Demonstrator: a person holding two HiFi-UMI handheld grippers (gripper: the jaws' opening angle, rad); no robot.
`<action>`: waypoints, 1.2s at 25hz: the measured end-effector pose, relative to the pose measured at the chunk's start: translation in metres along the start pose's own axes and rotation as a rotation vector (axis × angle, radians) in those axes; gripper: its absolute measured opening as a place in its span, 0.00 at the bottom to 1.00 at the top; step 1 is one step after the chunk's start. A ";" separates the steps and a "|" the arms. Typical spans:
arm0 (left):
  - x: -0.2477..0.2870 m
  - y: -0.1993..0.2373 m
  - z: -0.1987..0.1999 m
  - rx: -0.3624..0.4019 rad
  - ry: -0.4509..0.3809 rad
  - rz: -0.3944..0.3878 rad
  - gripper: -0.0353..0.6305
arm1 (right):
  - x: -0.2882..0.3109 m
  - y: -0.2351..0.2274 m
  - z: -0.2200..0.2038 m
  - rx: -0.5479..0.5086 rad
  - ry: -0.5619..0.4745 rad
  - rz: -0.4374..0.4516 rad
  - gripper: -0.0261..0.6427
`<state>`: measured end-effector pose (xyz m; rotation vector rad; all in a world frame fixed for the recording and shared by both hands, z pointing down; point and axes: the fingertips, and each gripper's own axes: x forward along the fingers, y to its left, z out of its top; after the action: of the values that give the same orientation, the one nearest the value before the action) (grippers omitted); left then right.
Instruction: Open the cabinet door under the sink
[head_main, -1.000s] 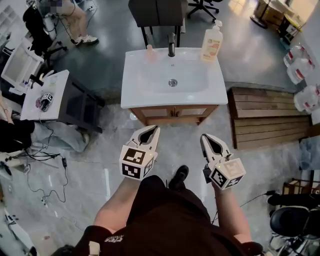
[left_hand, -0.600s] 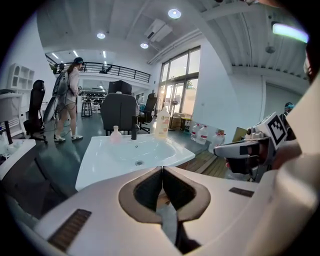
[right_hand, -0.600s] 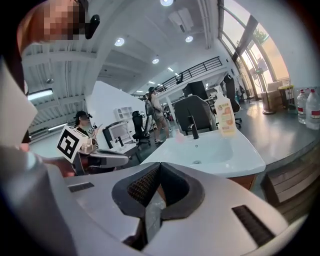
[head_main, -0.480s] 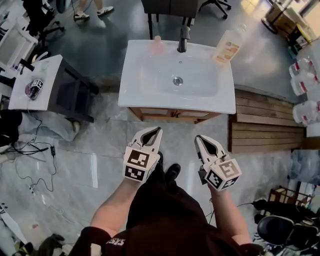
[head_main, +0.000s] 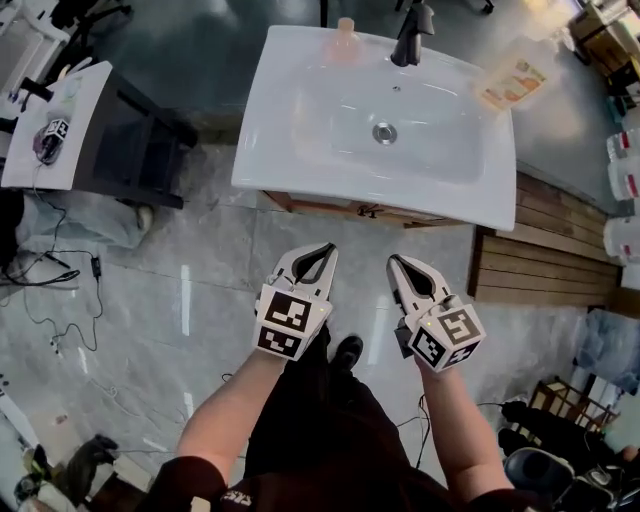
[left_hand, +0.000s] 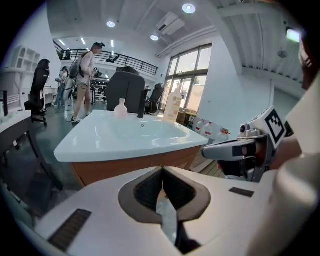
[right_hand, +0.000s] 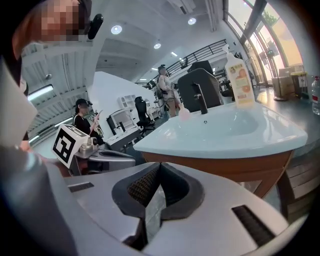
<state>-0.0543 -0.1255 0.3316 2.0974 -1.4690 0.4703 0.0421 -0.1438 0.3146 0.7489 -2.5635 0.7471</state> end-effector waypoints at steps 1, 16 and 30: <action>0.008 0.001 -0.008 -0.005 -0.001 0.006 0.08 | 0.007 -0.007 -0.009 -0.005 0.005 0.006 0.06; 0.154 0.021 -0.114 0.036 -0.001 0.056 0.08 | 0.064 -0.102 -0.118 0.013 -0.055 -0.023 0.06; 0.246 0.029 -0.151 -0.012 0.002 0.086 0.24 | 0.066 -0.120 -0.142 -0.040 -0.056 0.010 0.06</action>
<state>0.0074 -0.2272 0.5965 2.0294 -1.5623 0.4946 0.0864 -0.1738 0.5044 0.7551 -2.6258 0.6846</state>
